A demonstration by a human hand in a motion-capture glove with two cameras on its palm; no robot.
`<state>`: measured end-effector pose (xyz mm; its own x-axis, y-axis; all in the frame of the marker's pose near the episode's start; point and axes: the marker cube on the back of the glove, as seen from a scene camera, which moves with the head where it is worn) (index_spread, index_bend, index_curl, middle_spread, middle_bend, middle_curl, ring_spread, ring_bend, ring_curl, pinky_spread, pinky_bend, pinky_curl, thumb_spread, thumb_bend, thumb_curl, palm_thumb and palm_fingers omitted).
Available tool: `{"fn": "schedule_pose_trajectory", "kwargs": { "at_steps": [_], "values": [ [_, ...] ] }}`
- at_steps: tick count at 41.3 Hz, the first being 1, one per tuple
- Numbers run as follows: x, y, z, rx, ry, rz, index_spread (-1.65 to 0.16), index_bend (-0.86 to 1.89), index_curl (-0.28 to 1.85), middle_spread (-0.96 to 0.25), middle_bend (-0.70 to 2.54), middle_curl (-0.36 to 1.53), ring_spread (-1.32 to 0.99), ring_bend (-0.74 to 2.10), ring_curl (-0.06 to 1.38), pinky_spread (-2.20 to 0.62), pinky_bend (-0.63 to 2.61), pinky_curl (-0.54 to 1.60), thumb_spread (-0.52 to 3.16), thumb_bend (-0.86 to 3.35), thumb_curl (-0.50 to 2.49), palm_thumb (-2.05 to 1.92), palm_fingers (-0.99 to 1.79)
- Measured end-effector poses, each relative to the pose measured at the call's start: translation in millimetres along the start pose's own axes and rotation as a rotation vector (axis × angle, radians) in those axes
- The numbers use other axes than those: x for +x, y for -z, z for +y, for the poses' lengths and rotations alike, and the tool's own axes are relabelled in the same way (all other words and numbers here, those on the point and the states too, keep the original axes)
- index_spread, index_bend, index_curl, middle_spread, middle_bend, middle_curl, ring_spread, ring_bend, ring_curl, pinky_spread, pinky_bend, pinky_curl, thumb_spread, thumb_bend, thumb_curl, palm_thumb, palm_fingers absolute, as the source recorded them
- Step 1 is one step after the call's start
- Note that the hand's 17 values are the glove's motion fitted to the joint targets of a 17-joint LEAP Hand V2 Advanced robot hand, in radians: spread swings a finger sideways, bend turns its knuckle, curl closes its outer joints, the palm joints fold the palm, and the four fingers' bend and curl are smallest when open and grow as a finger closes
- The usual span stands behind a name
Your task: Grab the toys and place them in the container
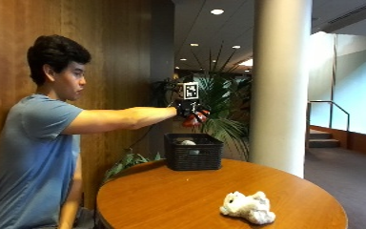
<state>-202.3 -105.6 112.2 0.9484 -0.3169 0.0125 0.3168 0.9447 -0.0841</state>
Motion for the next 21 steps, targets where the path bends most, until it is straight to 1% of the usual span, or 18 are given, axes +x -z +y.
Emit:
{"fn": "schedule_pose_trajectory", "kwargs": {
  "at_steps": [1, 2, 3, 4, 5, 6, 9, 10, 13, 14, 16, 21],
  "values": [
    [1.4, -2.7, 1.6, -0.024, 0.011, 0.009, -0.34, -0.01, 0.18, -0.56, 0.34, 0.85, -0.42, 1.35, 0.6, -0.45, 1.4, 0.51, 1.25, 0.22, 1.25, 0.47, 0.63],
    [2.9, -4.3, 2.7, -0.04, 0.021, 0.014, -0.32, -0.1, 0.14, -0.49, 0.26, 0.83, -0.4, 1.29, 0.58, -0.43, 1.44, 0.5, 1.26, 0.12, 1.17, 0.32, 0.39],
    [4.3, -4.9, 3.3, -0.047, 0.03, 0.014, -0.32, -0.06, 0.15, -0.49, 0.28, 0.84, -0.4, 1.35, 0.61, -0.44, 1.46, 0.52, 1.26, 0.11, 1.15, 0.31, 0.43],
    [5.8, -4.7, 3.4, -0.048, 0.037, 0.011, -0.3, -0.02, 0.15, -0.38, 0.13, 0.8, -0.34, 1.19, 0.56, -0.37, 1.5, 0.53, 1.25, 0.02, 1.09, 0.18, 0.04],
    [7.5, -3.9, 3.3, -0.045, 0.042, 0.007, -0.3, 0.04, 0.18, -0.33, 0.11, 0.8, -0.3, 1.16, 0.59, -0.33, 1.56, 0.57, 1.24, -0.02, 1.06, 0.14, -0.08],
    [9.4, -2.7, 3.2, -0.042, 0.046, 0.006, -0.29, 0.05, 0.17, -0.29, 0.09, 0.78, -0.26, 1.11, 0.58, -0.29, 1.6, 0.57, 1.23, -0.05, 1.02, 0.09, -0.16],
    [16.3, 2.4, 2.2, -0.035, 0.045, 0.015, -0.28, 0.07, 0.15, -0.17, 0.09, 0.72, -0.19, 1.01, 0.51, -0.22, 1.64, 0.53, 1.22, -0.06, 0.94, 0.03, -0.19],
    [18.7, 4.8, 2.0, -0.032, 0.048, 0.018, -0.28, 0.11, 0.16, -0.14, 0.07, 0.69, -0.16, 0.93, 0.48, -0.19, 1.66, 0.53, 1.22, -0.06, 0.92, 0.02, -0.24],
    [25.6, 13.7, 2.1, -0.018, 0.073, 0.013, -0.28, 0.13, 0.17, -0.05, 0.06, 0.63, -0.1, 0.81, 0.42, -0.12, 1.68, 0.51, 1.21, -0.05, 0.85, 0.0, -0.29],
    [28.2, 16.6, 1.9, -0.013, 0.075, 0.011, -0.28, 0.14, 0.18, -0.03, 0.06, 0.62, -0.08, 0.74, 0.4, -0.1, 1.69, 0.51, 1.21, -0.05, 0.83, -0.01, -0.33],
    [34.1, 21.9, 1.2, -0.007, 0.066, 0.011, -0.28, 0.14, 0.18, 0.0, 0.06, 0.58, -0.05, 0.68, 0.38, -0.07, 1.67, 0.5, 1.21, -0.04, 0.79, -0.01, -0.34],
    [58.8, 35.6, -1.4, 0.01, 0.017, 0.052, -0.27, 0.11, 0.19, 0.06, 0.08, 0.51, 0.01, 0.57, 0.33, -0.01, 1.64, 0.47, 1.19, -0.03, 0.71, -0.01, -0.34]
  ]
}}
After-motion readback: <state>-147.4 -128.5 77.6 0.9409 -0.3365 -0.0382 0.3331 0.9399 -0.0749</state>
